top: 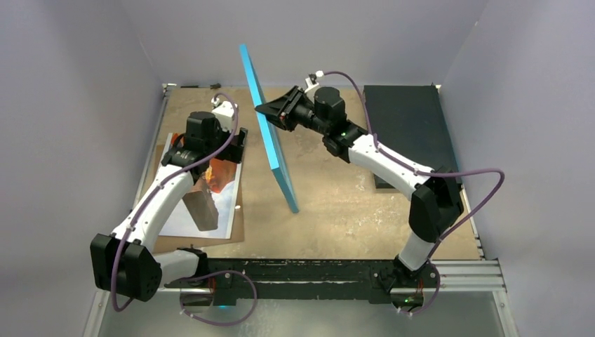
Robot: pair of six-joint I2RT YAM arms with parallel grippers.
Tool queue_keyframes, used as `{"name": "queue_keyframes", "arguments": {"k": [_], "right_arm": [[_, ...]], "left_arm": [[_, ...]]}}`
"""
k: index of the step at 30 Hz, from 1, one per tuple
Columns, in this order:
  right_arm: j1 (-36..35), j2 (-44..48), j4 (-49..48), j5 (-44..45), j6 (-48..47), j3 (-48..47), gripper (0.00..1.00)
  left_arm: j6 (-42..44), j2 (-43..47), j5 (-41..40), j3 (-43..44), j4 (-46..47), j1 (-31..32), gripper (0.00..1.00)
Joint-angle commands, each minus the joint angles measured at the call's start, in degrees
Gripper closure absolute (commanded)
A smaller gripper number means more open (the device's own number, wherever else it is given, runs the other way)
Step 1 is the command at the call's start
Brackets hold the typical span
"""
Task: Put the photo into the frame
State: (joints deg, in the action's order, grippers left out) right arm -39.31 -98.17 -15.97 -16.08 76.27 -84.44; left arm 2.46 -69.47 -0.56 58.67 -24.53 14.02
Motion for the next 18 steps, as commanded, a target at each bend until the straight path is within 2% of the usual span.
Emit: {"name": "queue_keyframes", "arguments": {"k": [1, 4, 6, 10, 16, 18], "right_arm": [[0.2, 5.1, -20.6, -1.0, 10.0, 5.4, 1.00], [0.4, 5.8, -23.7, -2.5, 13.9, 10.3, 1.00], [1.1, 6.4, -24.8, -2.7, 15.0, 13.2, 1.00], [3.1, 8.3, -25.6, -3.3, 15.6, 17.4, 1.00], [7.4, 11.9, -24.0, -4.1, 14.2, 22.1, 1.00], [8.6, 13.1, -22.8, -4.4, 13.5, 23.5, 1.00]], "left_arm": [[-5.7, -0.8, 1.8, 1.1, -1.2, -0.9, 0.07], [-6.6, -2.3, 4.4, 0.1, -0.1, -0.8, 0.07], [-6.4, -4.2, 4.4, -0.3, 0.6, -0.8, 0.04], [-5.8, -8.1, 3.6, -0.5, 1.9, -0.3, 0.03], [-6.1, -12.6, -0.1, -0.2, 5.2, 4.2, 0.02], [-6.1, -14.0, -4.4, -0.1, 6.4, 7.1, 0.03]]}}
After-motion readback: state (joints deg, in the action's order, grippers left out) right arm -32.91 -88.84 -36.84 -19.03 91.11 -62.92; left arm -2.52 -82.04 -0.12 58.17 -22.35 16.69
